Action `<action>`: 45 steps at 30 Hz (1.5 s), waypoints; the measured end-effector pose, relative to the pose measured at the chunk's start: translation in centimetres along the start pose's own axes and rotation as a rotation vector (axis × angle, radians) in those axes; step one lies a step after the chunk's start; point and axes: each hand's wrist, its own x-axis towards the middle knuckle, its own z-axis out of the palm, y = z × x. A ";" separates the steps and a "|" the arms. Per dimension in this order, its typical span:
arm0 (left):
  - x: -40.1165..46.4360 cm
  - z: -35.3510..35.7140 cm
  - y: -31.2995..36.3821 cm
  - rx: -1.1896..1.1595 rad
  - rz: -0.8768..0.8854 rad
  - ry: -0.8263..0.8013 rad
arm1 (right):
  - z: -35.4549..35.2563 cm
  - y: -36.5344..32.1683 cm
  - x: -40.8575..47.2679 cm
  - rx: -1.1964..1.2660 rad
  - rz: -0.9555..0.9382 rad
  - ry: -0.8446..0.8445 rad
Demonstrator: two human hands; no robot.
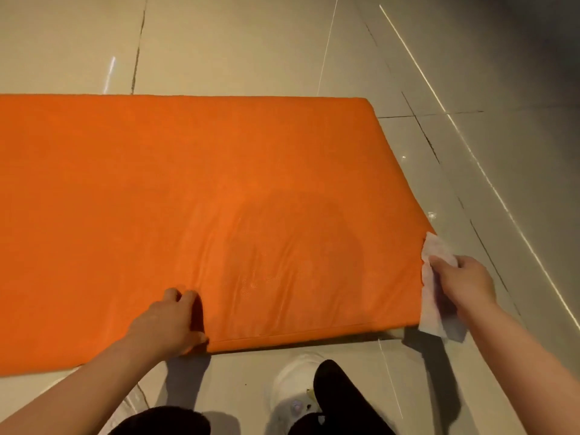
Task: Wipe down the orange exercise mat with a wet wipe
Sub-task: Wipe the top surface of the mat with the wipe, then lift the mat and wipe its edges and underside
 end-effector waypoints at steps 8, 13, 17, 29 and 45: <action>-11.5 -9.4 3.6 -0.366 0.204 0.414 | -11.2 -11.4 -13.5 0.276 -0.358 -0.149; -23.5 -17.7 6.3 -1.013 0.293 0.560 | -14.6 -15.4 -26.1 0.164 -0.739 -0.246; -31.9 -20.4 6.6 -1.167 0.416 0.445 | -17.2 -16.4 -33.8 0.046 -0.950 -0.306; -38.1 -16.6 -0.4 -1.208 0.284 0.637 | -14.1 -13.8 -41.6 0.213 -1.078 -0.615; -42.9 -5.3 -4.1 -1.196 0.394 0.908 | -14.3 -18.5 -44.4 0.837 -1.016 -0.323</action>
